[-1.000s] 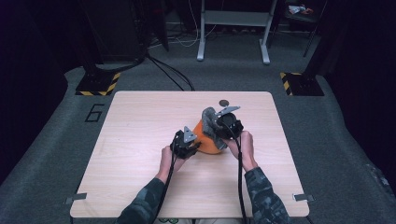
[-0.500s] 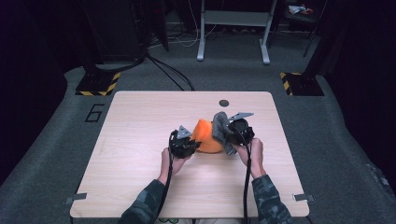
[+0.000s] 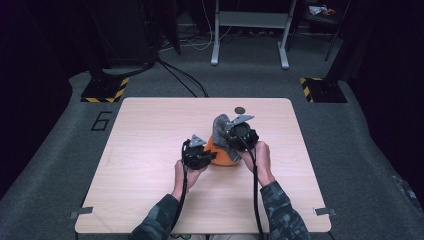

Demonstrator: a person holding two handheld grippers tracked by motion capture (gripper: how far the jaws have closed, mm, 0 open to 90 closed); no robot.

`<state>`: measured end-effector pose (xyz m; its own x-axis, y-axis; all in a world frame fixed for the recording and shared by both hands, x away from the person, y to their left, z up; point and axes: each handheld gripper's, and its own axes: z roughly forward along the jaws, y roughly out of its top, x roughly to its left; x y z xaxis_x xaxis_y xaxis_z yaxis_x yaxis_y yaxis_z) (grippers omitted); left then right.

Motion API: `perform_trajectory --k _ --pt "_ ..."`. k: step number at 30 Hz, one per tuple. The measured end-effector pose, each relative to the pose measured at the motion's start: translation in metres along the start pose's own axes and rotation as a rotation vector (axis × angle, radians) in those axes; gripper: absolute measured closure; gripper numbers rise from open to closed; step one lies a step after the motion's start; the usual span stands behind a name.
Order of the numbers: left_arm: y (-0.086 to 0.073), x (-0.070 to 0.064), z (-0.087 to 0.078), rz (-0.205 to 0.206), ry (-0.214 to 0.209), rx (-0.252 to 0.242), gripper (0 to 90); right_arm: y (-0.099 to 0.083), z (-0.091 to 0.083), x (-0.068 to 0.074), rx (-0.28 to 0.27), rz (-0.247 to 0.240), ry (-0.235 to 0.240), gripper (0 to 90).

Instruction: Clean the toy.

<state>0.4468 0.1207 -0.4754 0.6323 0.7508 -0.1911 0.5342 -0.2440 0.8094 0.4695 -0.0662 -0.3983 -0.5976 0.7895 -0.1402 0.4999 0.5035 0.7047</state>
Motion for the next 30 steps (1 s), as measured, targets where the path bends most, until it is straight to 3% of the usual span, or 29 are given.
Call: perform_trajectory --k 3,10,15,18,30 --pt "-0.003 0.004 0.001 -0.005 0.001 0.003 78.9 -0.003 0.005 -0.003 0.000 0.019 0.028 71.5" --pt "-0.006 0.008 0.003 -0.005 0.015 -0.002 78.4 -0.011 0.004 -0.012 0.016 0.039 0.018 71.1" --pt "-0.009 0.012 0.004 -0.013 0.018 0.000 78.4 -0.026 0.007 -0.024 0.039 0.094 0.017 71.2" --pt "-0.009 0.012 0.004 -0.008 0.023 -0.002 78.4 -0.030 0.008 -0.027 0.045 0.103 0.019 71.2" --pt "-0.011 0.014 0.004 -0.013 0.025 0.001 78.4 -0.060 0.027 -0.045 0.138 0.183 0.023 71.5"
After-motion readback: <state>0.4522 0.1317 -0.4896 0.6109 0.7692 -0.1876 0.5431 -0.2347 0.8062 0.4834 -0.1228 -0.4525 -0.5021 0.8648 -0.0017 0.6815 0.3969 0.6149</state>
